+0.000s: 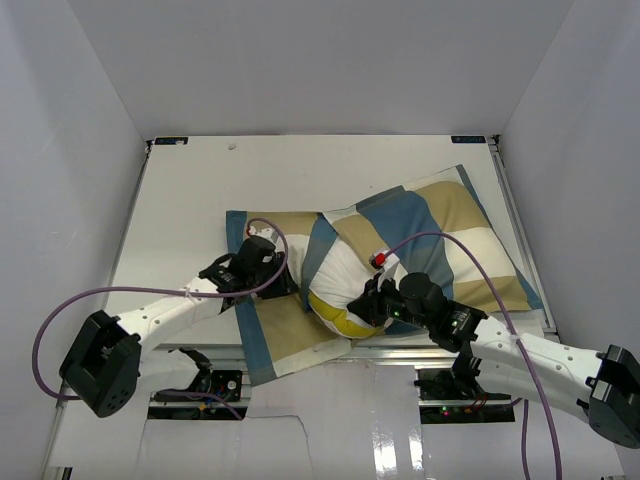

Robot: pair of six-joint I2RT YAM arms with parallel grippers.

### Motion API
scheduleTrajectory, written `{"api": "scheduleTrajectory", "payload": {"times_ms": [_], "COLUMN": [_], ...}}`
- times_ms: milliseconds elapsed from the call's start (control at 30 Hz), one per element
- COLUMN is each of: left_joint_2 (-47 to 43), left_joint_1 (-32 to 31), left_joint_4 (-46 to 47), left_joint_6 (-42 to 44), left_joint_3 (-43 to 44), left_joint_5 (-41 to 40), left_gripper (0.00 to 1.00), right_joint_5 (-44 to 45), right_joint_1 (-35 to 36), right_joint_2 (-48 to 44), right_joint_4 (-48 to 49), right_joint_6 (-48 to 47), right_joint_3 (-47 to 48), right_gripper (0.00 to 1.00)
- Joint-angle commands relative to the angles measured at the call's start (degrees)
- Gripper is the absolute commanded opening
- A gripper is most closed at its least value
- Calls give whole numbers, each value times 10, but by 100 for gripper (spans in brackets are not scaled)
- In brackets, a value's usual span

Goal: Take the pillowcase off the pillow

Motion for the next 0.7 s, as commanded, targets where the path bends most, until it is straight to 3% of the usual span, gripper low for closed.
{"api": "scheduleTrajectory", "payload": {"times_ms": [0, 67, 100, 267, 500, 567, 600, 633, 667], "left_joint_2": [0, -2, -4, -33, -25, -27, -32, -38, -50], "left_joint_1": [0, 14, 18, 49, 89, 92, 91, 90, 85], "left_joint_4": [-4, -22, -49, -81, -96, -82, -61, -38, -13], "left_joint_6": [-4, -10, -14, -20, -14, -4, 10, 22, 29], "left_joint_3": [54, 71, 93, 137, 170, 169, 164, 152, 128], "left_joint_5": [-62, -97, -116, -192, -181, -140, -96, 17, 67], "left_gripper": [24, 3, 0, 0, 0, 0, 4, 22, 54], "right_joint_5": [1, 9, 31, 71, 100, 100, 100, 101, 100], "right_joint_1": [-1, -1, -1, -1, -1, 0, -1, -1, -1], "right_joint_2": [-23, -45, -58, -196, -295, -302, -302, -299, -295], "right_joint_4": [23, -12, -35, -92, -193, -204, -205, -204, -199], "right_joint_6": [6, 9, 13, 32, 24, 20, 20, 20, 19], "right_joint_3": [41, 37, 28, -24, 36, 46, 53, 55, 55], "right_gripper": [8, 8, 8, 8, 8, 8, 8, 8, 8]}}
